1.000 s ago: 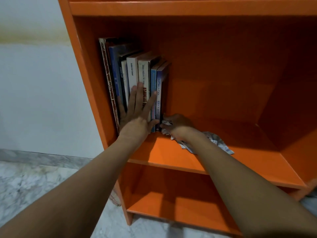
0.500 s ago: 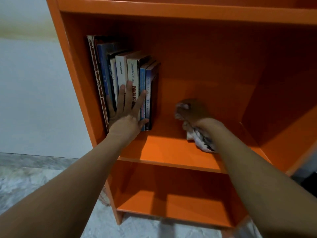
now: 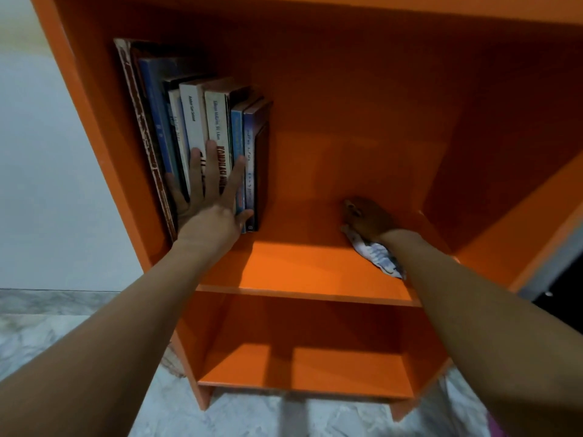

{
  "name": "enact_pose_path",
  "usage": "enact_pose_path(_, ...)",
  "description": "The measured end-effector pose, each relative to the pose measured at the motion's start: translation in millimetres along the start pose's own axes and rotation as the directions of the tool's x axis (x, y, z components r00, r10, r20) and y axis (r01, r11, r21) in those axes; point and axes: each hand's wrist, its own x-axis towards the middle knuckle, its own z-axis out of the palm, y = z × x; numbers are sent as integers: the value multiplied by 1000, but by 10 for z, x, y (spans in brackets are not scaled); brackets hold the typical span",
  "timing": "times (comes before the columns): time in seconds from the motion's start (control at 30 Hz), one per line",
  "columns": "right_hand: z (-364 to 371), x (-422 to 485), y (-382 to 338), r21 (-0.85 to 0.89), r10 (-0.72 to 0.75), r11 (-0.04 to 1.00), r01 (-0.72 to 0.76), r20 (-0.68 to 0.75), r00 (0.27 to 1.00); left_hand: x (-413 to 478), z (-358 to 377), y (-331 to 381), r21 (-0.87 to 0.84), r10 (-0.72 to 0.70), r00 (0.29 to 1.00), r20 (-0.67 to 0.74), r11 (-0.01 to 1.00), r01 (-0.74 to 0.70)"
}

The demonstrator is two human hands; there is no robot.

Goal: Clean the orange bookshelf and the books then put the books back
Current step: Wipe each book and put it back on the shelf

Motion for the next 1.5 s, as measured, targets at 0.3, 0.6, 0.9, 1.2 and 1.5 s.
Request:
enact_pose_path(0.3, 618, -61, -1091, 237, -332, 924, 299, 113, 937, 21, -211, -2, -133, 31, 980, 196, 991, -5)
enact_pose_path(0.6, 512, -1216, -1255, 324, -665, 728, 604, 120, 737, -18, -386, -53, -162, 64, 966, 251, 987, -24)
enact_pose_path(0.9, 558, -808, -1195, 264, -257, 930, 256, -31, 966, -146, -811, -170, -505, 87, 969, 232, 862, 43)
enact_pose_path(1.2, 1152, -1358, -2137, 316, -673, 724, 613, 132, 727, -787, -1007, -520, -722, -377, 910, -173, 677, 143)
enact_pose_path(1.5, 675, -1401, -1699, 324, -193, 888, 326, -380, 905, -870, -1029, -586, -789, -483, 828, 285, 372, 488)
